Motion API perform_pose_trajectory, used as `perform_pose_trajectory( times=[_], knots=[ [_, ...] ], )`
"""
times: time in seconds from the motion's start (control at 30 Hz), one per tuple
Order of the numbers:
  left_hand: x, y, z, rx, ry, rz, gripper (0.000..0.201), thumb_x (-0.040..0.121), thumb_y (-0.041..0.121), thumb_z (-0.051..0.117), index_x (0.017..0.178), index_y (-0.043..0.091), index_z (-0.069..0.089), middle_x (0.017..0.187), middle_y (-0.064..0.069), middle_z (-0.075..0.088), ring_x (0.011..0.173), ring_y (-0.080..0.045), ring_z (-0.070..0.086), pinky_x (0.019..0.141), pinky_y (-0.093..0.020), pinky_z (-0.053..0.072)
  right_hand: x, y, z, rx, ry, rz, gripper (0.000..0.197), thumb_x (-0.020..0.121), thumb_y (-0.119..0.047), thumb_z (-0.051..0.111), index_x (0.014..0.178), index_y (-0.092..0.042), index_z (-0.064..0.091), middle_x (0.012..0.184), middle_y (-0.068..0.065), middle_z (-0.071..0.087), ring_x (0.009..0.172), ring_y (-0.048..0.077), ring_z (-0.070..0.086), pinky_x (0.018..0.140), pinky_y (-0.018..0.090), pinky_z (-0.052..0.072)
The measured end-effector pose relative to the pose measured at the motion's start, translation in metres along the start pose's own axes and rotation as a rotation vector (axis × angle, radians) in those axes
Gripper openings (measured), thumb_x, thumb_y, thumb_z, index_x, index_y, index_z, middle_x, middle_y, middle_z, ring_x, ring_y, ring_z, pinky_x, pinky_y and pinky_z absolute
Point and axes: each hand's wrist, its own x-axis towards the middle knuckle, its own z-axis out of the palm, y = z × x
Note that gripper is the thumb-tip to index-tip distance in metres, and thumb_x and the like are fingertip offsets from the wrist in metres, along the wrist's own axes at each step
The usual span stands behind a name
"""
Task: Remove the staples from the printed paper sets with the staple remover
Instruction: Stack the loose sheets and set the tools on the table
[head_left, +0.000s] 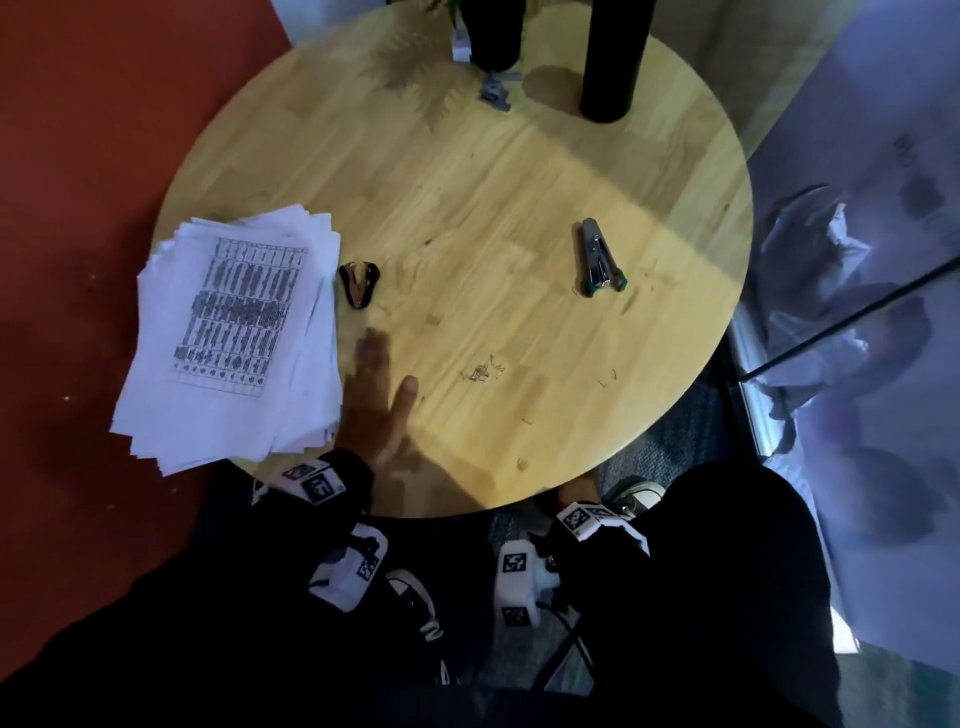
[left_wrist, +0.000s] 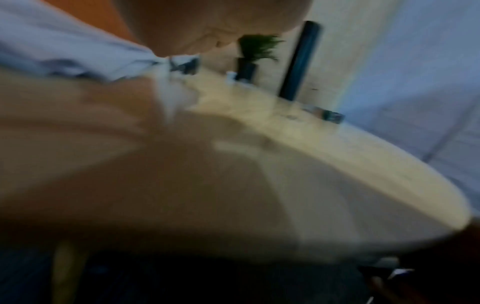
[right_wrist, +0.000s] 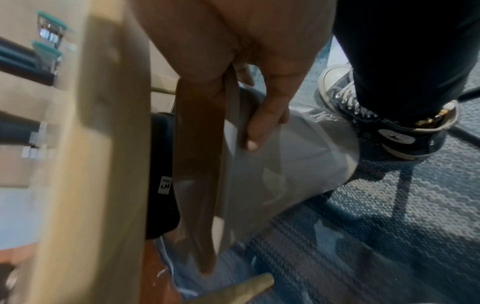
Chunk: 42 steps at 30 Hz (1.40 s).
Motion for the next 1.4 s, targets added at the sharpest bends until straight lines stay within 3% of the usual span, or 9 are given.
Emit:
perform_pose_trajectory(
  times=[0.1,0.3,0.4,0.57,0.73,0.9,1.03,1.2,1.4],
  knots=[
    [-0.002,0.001,0.011,-0.195,0.071,-0.273,0.105,0.071,0.077,0.01,0.15,0.009,-0.001,0.159,-0.014,0.007,0.147,-0.018,0.001,0.119,-0.04,0.004,-0.001,-0.002,-0.009,0.056,0.049,-0.015,0.046,0.098,-0.014,0.04,0.141,-0.003,0.03,0.133,0.02,0.045,0.125,0.033,0.044,0.069,0.021,0.028],
    [0.025,0.03,0.027,0.024,0.013,-0.28,0.099,0.073,0.071,0.0,0.15,0.009,-0.007,0.159,-0.006,-0.009,0.146,-0.015,-0.012,0.118,-0.042,-0.006,-0.008,0.001,-0.043,0.049,0.208,-0.057,0.077,0.062,-0.028,0.038,0.133,0.003,0.04,0.088,0.023,0.053,0.089,0.034,0.05,0.067,0.023,0.024],
    [0.03,0.034,0.029,0.059,-0.043,-0.204,0.105,0.066,0.074,-0.006,0.149,0.01,-0.009,0.159,-0.006,-0.01,0.146,-0.015,-0.013,0.118,-0.041,-0.006,-0.012,0.004,-0.056,0.094,0.224,-0.041,0.041,0.089,-0.007,0.044,0.128,0.002,0.041,0.115,0.027,0.054,0.106,0.038,0.053,0.073,0.03,0.035],
    [0.031,0.053,0.035,0.137,-0.171,-0.016,0.102,0.069,0.075,-0.007,0.148,0.011,-0.016,0.158,-0.004,-0.015,0.145,-0.013,-0.016,0.118,-0.042,-0.007,-0.018,0.009,-0.057,0.185,0.186,-0.043,0.026,0.084,0.004,0.039,0.104,-0.013,0.038,0.089,0.021,0.051,0.089,0.04,0.057,0.081,0.049,0.049],
    [0.016,0.073,0.042,0.063,-0.297,0.215,0.115,0.058,0.088,-0.021,0.147,0.015,-0.018,0.155,0.002,-0.018,0.14,-0.007,-0.02,0.118,-0.04,-0.011,-0.025,0.013,-0.07,0.248,0.105,-0.032,0.025,0.089,0.007,0.032,0.101,-0.014,0.036,0.083,0.015,0.043,0.063,0.027,0.048,0.038,0.027,0.047],
    [0.034,0.071,0.016,-0.382,-0.2,0.074,0.126,0.053,0.097,-0.001,0.15,0.017,-0.008,0.158,-0.005,-0.011,0.143,-0.013,-0.004,0.12,-0.041,0.0,-0.029,0.015,-0.074,0.267,0.099,-0.02,0.026,0.09,0.007,0.032,0.106,-0.012,0.034,0.085,0.016,0.042,0.065,0.031,0.051,0.037,0.029,0.048],
    [0.08,0.074,-0.017,-0.187,-0.272,-0.009,0.083,0.089,0.068,0.011,0.151,0.014,-0.002,0.159,-0.005,-0.007,0.147,-0.018,-0.005,0.119,-0.035,0.002,-0.028,0.014,-0.071,0.282,0.105,-0.038,0.026,0.09,0.006,0.032,0.108,-0.011,0.034,0.081,0.014,0.041,0.066,0.031,0.05,0.052,0.036,0.046],
    [0.101,0.103,-0.006,0.318,-0.563,0.305,0.09,0.081,0.07,0.001,0.149,0.013,-0.011,0.158,-0.005,-0.015,0.146,-0.019,-0.011,0.117,-0.043,-0.001,-0.022,0.013,-0.063,0.157,0.137,-0.064,0.027,0.081,0.001,0.041,0.104,-0.014,0.037,0.086,0.017,0.052,0.092,0.042,0.056,0.086,0.057,0.048],
    [0.053,0.095,0.011,0.443,-0.667,0.426,0.083,0.092,0.063,0.012,0.148,0.008,-0.014,0.155,-0.008,-0.024,0.144,-0.019,-0.02,0.119,-0.044,-0.005,-0.026,0.011,-0.063,0.167,0.114,-0.061,0.032,0.082,0.003,0.039,0.108,-0.016,0.034,0.083,0.011,0.046,0.1,0.043,0.055,0.092,0.059,0.045]
  ],
)
